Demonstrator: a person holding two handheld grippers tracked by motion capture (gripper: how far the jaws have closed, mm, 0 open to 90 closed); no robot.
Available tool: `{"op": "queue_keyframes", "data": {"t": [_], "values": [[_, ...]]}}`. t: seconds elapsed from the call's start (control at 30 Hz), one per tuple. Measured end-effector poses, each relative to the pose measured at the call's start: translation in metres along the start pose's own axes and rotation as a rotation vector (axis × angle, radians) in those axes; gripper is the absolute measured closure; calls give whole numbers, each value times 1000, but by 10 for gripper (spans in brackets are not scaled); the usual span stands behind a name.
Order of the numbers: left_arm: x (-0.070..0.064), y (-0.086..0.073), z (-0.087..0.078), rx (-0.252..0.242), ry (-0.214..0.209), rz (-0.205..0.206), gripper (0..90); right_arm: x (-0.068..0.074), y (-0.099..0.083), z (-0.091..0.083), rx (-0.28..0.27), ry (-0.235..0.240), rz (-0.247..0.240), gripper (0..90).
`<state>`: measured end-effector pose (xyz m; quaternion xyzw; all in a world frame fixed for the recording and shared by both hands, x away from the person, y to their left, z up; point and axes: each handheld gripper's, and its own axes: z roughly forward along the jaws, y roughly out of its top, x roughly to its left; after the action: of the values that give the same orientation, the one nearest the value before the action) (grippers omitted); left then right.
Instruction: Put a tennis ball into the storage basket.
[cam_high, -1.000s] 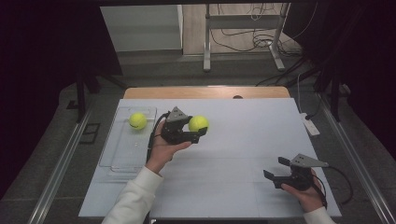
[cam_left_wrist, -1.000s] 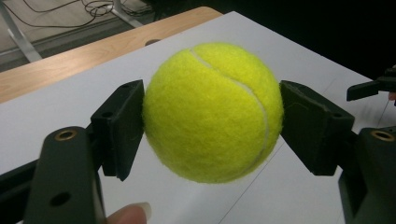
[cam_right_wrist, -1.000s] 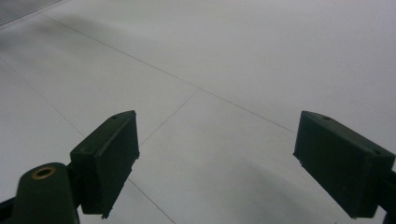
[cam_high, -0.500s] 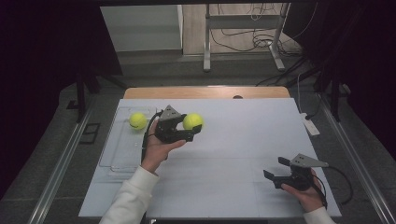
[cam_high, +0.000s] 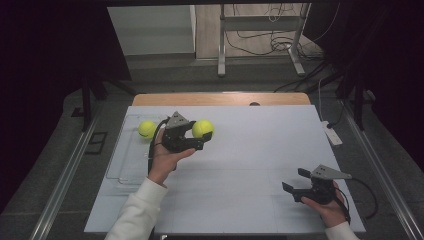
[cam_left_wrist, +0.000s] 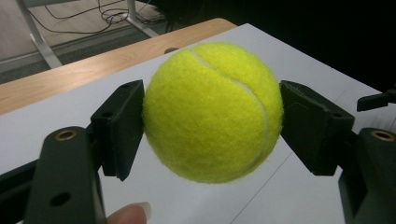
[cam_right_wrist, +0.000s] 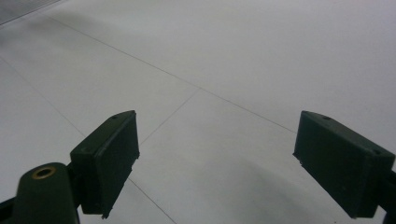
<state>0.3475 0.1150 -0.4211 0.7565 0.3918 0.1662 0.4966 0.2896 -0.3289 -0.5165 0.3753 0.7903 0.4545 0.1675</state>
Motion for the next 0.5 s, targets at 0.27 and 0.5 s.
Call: {"op": "queue_keyframes", "data": {"t": [0.27, 0.5], "values": [[3, -1, -4, -3, 11, -8, 272, 0, 0, 0, 0, 0, 1, 145], [7, -2, -10, -10, 26, -15, 272, 0, 0, 0, -1, 0, 0, 145]]}}
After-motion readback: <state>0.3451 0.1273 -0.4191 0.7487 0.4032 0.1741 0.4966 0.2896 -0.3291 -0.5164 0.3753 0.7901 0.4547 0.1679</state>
